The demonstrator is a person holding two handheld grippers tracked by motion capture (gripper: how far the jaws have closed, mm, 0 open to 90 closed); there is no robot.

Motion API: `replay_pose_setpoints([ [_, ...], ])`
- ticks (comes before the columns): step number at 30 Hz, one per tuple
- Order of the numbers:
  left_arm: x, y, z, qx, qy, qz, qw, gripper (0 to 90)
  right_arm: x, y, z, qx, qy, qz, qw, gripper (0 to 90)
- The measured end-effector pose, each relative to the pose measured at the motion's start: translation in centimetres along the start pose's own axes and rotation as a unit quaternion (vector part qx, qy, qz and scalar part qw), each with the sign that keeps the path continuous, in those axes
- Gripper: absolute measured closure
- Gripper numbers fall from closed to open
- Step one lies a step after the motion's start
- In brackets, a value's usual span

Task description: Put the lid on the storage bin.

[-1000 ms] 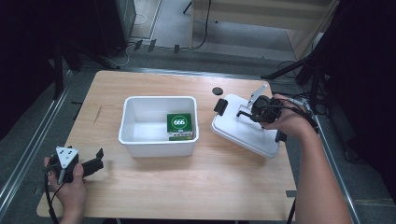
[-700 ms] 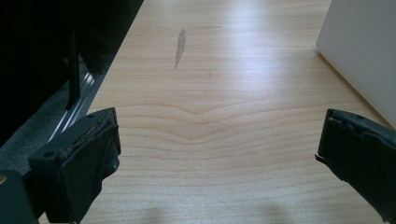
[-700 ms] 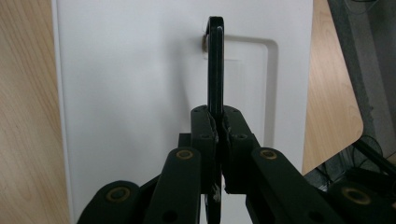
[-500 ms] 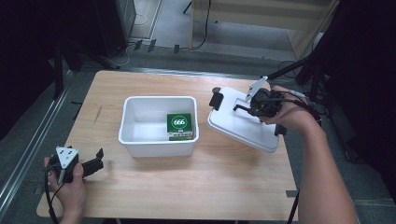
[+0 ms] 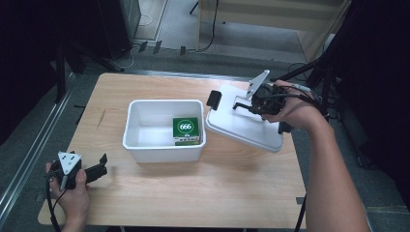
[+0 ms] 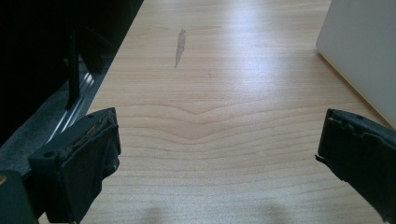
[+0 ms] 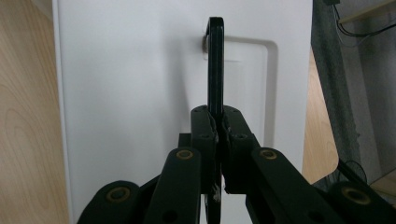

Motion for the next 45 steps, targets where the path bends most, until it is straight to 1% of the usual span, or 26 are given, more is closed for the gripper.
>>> replay_pose_setpoints([
  [5,0.0,0.0,0.0,0.001,-0.001,0.000,1.0000,0.0,-0.3,1.2,0.3,-0.012,0.000,0.005,0.9999,85.9],
  [11,0.0,0.0,-0.1,0.000,0.000,0.000,1.0000,0.0,-1.2,3.0,0.6,-0.026,-0.007,0.013,0.9996,85.9],
  [16,0.0,0.0,-0.1,0.001,0.000,-0.002,1.0000,0.0,-1.5,4.3,0.6,-0.037,-0.008,0.016,0.9992,85.9],
  [17,0.0,0.0,-0.1,0.001,0.000,-0.002,1.0000,0.0,-1.5,4.3,0.6,-0.037,-0.008,0.016,0.9992,85.9],
  [18,0.0,0.0,0.0,0.001,0.000,-0.001,1.0000,0.0,-1.4,4.9,0.5,-0.040,-0.005,0.018,0.9990,85.9],
  [21,0.0,0.0,-0.1,0.000,0.000,-0.001,1.0000,0.0,-1.3,5.7,0.4,-0.048,-0.003,0.019,0.9986,85.9],
  [22,0.0,0.0,-0.1,0.000,0.000,-0.001,1.0000,0.0,-1.3,5.7,0.4,-0.048,-0.003,0.019,0.9986,85.9],
  [23,0.0,0.0,-0.1,0.000,0.000,-0.001,1.0000,0.0,-1.0,6.4,0.4,-0.056,-0.001,0.022,0.9982,85.9],
  [24,0.0,0.0,-0.1,0.000,0.000,-0.001,1.0000,0.0,-1.0,6.4,0.4,-0.056,-0.001,0.022,0.9982,85.9],
  [25,0.0,0.0,-0.1,0.000,0.000,-0.001,1.0000,0.0,-0.9,7.0,0.3,-0.063,0.003,0.023,0.9978,85.9],
  [28,0.0,0.0,-0.1,0.000,-0.001,-0.001,1.0000,0.0,-0.8,7.5,0.3,-0.065,0.006,0.025,0.9976,85.9],
  [29,0.0,0.0,-0.1,0.000,-0.001,-0.001,1.0000,0.0,-0.6,8.0,0.3,-0.067,0.007,0.026,0.9973,85.9],
  [30,0.0,0.0,-0.1,0.000,-0.001,-0.001,1.0000,0.0,-0.6,8.0,0.3,-0.067,0.007,0.026,0.9973,85.9],
  [31,0.0,0.0,-0.1,0.000,-0.001,-0.001,1.0000,0.0,-0.5,8.6,0.2,-0.072,0.010,0.027,0.9970,85.9],
  [40,0.0,0.0,-0.1,0.000,-0.001,-0.001,1.0000,0.0,0.1,11.2,-0.3,-0.101,0.021,0.034,0.9941,85.9],
  [41,0.0,0.0,-0.1,0.000,0.000,-0.001,1.0000,0.0,0.1,11.2,-0.3,-0.101,0.021,0.034,0.9941,85.9],
  [42,0.0,0.0,-0.1,-0.001,0.000,-0.001,1.0000,0.0,0.2,11.9,-0.4,-0.105,0.021,0.036,0.9936,85.9],
  [45,0.0,0.0,-0.1,-0.002,-0.001,0.000,1.0000,0.0,0.3,12.7,-0.6,-0.110,0.022,0.043,0.9927,85.9],
])
Point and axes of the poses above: each handheld gripper's, and its own axes: x roughly forward along the jaws, y roughly out of its top, z roughly to its right, the point moved 3 cm from there along x, roughly forward along the jaws, and after that the axes turned 15 degrees about -x, right-handed, at the moved point
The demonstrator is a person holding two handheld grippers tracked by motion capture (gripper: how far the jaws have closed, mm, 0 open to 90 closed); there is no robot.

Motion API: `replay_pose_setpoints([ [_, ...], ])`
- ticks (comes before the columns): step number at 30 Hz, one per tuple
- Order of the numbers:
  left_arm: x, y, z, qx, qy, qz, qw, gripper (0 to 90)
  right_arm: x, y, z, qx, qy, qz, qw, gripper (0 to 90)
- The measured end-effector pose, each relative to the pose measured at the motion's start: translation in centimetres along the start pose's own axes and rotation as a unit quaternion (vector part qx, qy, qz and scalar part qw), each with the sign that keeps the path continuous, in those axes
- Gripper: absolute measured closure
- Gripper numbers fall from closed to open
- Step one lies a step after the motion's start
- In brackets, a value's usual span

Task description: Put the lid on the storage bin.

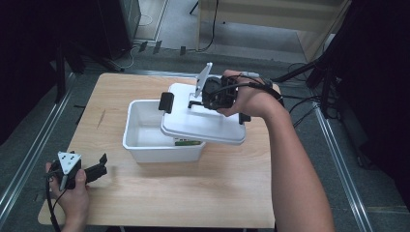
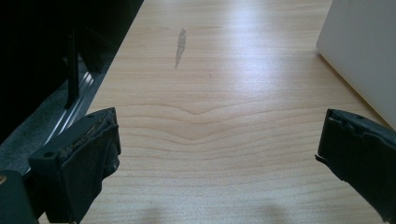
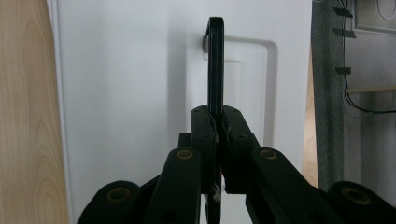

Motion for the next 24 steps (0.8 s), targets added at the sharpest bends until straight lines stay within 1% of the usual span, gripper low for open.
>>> replay_pose_setpoints([
  [5,0.0,0.0,0.0,-0.001,0.000,0.001,1.0000,0.0,0.5,1.2,0.0,-0.015,0.008,0.001,0.9999,85.9],
  [8,0.0,0.0,0.0,-0.002,0.000,0.001,1.0000,0.0,0.8,1.9,-0.1,-0.021,0.011,0.004,0.9997,85.9],
  [11,0.0,0.0,0.0,-0.003,0.000,0.002,1.0000,0.0,0.9,2.4,-0.1,-0.019,0.012,0.003,0.9997,86.0],
  [12,0.0,0.0,0.0,-0.002,0.000,0.001,1.0000,0.0,1.2,3.0,-0.1,-0.028,0.016,0.009,0.9994,85.9],
  [14,0.0,0.0,0.0,-0.002,0.000,0.001,1.0000,0.0,1.2,3.2,-0.2,-0.026,0.018,0.006,0.9995,85.9],
  [15,0.0,0.0,0.0,-0.002,0.000,0.002,1.0000,0.0,1.5,3.8,-0.2,-0.032,0.022,0.008,0.9992,85.9],
  [16,0.0,0.0,0.0,-0.002,0.000,0.002,1.0000,0.0,1.5,3.8,-0.2,-0.032,0.022,0.008,0.9992,85.9],
  [17,0.0,0.0,0.0,-0.001,0.000,0.002,1.0000,0.0,1.7,4.3,-0.2,-0.036,0.023,0.010,0.9990,85.9],
  [18,0.0,0.0,0.0,-0.001,0.000,0.001,1.0000,0.0,1.7,4.5,-0.2,-0.033,0.026,0.009,0.9991,85.9],
  [19,0.0,0.0,0.0,-0.001,0.000,0.001,1.0000,0.0,1.8,4.7,-0.1,-0.041,0.025,0.012,0.9988,85.9],
  [20,0.0,0.0,0.0,-0.001,0.000,0.001,1.0000,0.0,1.8,4.7,-0.1,-0.041,0.025,0.012,0.9988,85.9],
  [21,0.0,0.0,0.0,-0.002,0.000,0.001,1.0000,0.0,2.0,5.3,-0.1,-0.042,0.028,0.011,0.9986,85.9],
  [22,0.0,0.0,0.0,-0.002,0.000,0.000,1.0000,0.0,2.1,5.4,-0.1,-0.041,0.028,0.010,0.9987,85.9],
  [24,0.0,0.0,0.0,-0.002,0.000,0.001,1.0000,0.0,2.3,5.9,-0.1,-0.045,0.029,0.012,0.9985,85.9],
])
Point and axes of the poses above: each handheld gripper's, and its own axes: x roughly forward along the jaws, y roughly out of its top, z roughly to its right, the point moved 3 cm from there along x, roughly forward along the jaws, and after that the axes turned 15 degrees about -x, right-handed, at the moved point
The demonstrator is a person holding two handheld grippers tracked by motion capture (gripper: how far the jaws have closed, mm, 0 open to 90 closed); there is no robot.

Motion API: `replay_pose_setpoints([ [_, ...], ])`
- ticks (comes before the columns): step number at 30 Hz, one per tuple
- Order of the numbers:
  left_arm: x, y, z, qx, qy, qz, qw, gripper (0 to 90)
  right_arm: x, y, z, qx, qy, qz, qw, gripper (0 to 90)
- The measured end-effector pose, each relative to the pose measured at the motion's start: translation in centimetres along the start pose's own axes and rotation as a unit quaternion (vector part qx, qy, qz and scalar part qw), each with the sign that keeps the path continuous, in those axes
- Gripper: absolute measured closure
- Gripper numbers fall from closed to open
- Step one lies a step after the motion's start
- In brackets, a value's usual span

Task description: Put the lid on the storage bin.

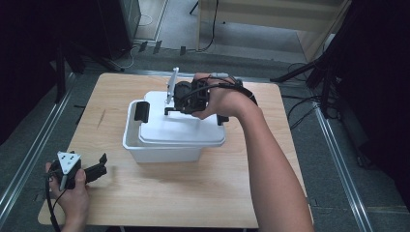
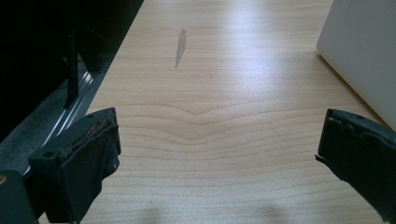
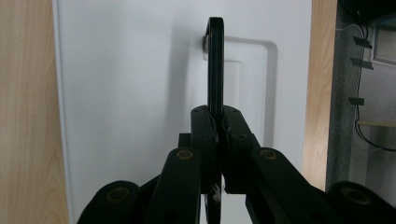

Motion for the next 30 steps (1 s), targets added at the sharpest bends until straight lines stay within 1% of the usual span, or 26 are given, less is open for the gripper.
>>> replay_pose_setpoints([
  [2,0.0,0.0,0.0,0.002,0.000,-0.001,1.0000,0.0,0.2,0.5,0.1,-0.006,0.001,0.002,1.0000,85.9],
  [5,0.0,0.0,0.0,0.001,0.000,-0.001,1.0000,0.0,0.4,1.3,0.2,-0.007,0.006,0.003,1.0000,85.9],
  [6,0.0,0.0,0.0,0.001,0.000,-0.001,1.0000,0.0,0.4,1.3,0.2,-0.007,0.006,0.003,1.0000,85.9],
  [7,0.0,0.0,0.0,-0.001,-0.001,-0.001,1.0000,0.0,0.6,1.8,0.4,-0.007,0.007,0.003,0.9999,85.9],
  [8,0.0,0.0,0.0,-0.001,-0.001,-0.001,1.0000,0.0,0.7,2.0,0.6,-0.014,0.007,0.006,0.9999,86.0],
  [10,0.0,0.0,-0.1,0.000,-0.001,-0.002,1.0000,0.0,0.9,2.4,0.6,-0.009,0.010,0.006,0.9999,85.9],
  [11,0.0,0.0,-0.1,0.000,-0.001,-0.002,1.0000,0.0,1.0,2.6,0.8,-0.015,0.012,0.006,0.9998,85.9],
  [13,0.0,0.0,-0.1,-0.001,0.000,-0.002,1.0000,0.0,1.3,2.9,0.8,-0.011,0.017,0.007,0.9998,85.9],
  [18,-0.1,0.0,-0.1,-0.001,-0.001,-0.003,1.0000,0.0,2.1,3.6,1.0,-0.016,0.022,0.001,0.9996,86.0],
  [20,-0.1,0.0,-0.1,-0.001,-0.001,-0.003,1.0000,0.0,2.2,3.8,1.1,-0.015,0.025,0.001,0.9996,85.9],
  [22,0.0,0.0,-0.1,-0.003,-0.001,-0.002,1.0000,0.0,2.5,4.0,1.3,-0.021,0.024,0.004,0.9995,85.9],
  [26,-0.1,0.0,-0.1,-0.002,-0.001,-0.003,1.0000,0.0,2.7,4.3,1.3,-0.023,0.027,0.001,0.9994,85.9],
  [28,0.0,0.0,-0.1,-0.004,-0.001,-0.001,1.0000,0.0,2.9,4.6,1.4,-0.027,0.026,-0.006,0.9993,85.9],
  [30,0.0,0.0,0.0,-0.005,-0.001,0.000,1.0000,0.0,3.1,4.7,1.4,-0.023,0.027,-0.005,0.9994,85.9],
])
Point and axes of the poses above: each handheld gripper's, and its own axes: x roughly forward along the jaws, y roughly out of its top, z roughly to its right, the point moved 3 cm from there along x, roughly forward along the jaws, and after that the axes turned 15 degrees about -x, right-handed, at the moved point
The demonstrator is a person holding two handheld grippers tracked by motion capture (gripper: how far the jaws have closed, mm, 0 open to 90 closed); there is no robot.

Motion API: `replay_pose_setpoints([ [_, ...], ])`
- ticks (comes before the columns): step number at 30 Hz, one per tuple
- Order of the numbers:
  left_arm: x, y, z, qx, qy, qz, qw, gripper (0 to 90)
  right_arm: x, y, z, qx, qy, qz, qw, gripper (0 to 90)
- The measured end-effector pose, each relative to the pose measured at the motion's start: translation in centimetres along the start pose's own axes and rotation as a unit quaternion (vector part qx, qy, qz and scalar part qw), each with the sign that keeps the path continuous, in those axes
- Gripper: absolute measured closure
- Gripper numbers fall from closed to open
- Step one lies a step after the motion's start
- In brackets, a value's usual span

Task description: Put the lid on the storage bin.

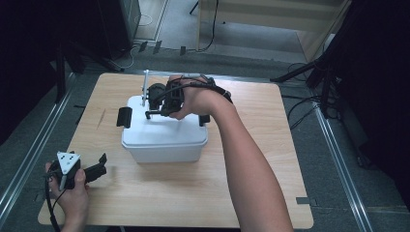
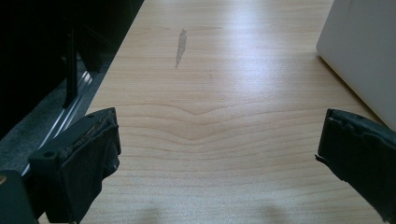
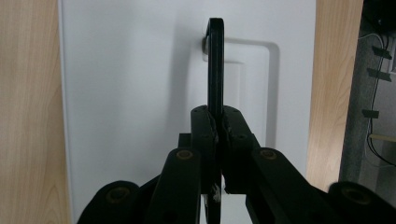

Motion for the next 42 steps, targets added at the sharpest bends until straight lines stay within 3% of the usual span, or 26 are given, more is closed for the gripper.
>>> replay_pose_setpoints([
  [16,0.0,0.0,0.0,0.002,0.000,-0.001,1.0000,0.0,1.0,0.2,-0.5,-0.004,-0.005,-0.004,1.0000,83.0],
  [18,0.0,0.0,0.0,0.002,0.001,-0.002,1.0000,0.0,0.8,0.4,-0.7,-0.002,-0.003,0.007,1.0000,71.0],
  [23,0.0,0.0,0.0,0.004,0.001,-0.003,1.0000,0.0,0.1,1.0,-1.6,-0.010,-0.032,0.001,0.9994,38.6],
  [24,0.0,0.0,0.0,0.004,0.001,-0.003,1.0000,0.0,0.1,1.0,-1.6,-0.010,-0.032,0.001,0.9994,38.6],
  [25,0.0,0.0,0.0,0.002,0.001,-0.002,1.0000,0.0,-0.2,1.1,-1.8,0.001,-0.029,0.001,0.9996,23.0],
  [28,0.0,0.0,0.0,0.003,0.001,-0.002,1.0000,0.0,-0.4,1.1,-1.9,0.005,-0.030,0.003,0.9995,15.4],
  [30,0.0,0.0,0.0,0.004,0.001,-0.003,1.0000,0.0,-0.4,0.5,-2.1,0.027,-0.024,-0.007,0.9993,0.6],
  [33,0.0,0.0,0.0,0.004,0.001,-0.003,1.0000,0.0,-0.4,-0.4,-2.4,0.036,-0.008,-0.013,0.9992,0.0],
  [42,0.0,0.0,0.0,0.001,0.002,-0.002,1.0000,0.0,-0.6,-3.4,-3.3,0.062,-0.012,-0.015,0.9979,0.0],
])
Point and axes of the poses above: each handheld gripper's, and its own axes: x roughly forward along the jaws, y roughly out of its top, z roughly to its right, the point moved 3 cm from there along x, roughly forward along the jaws, and after that the axes turned 15 degrees about -x, right-handed, at the moved point
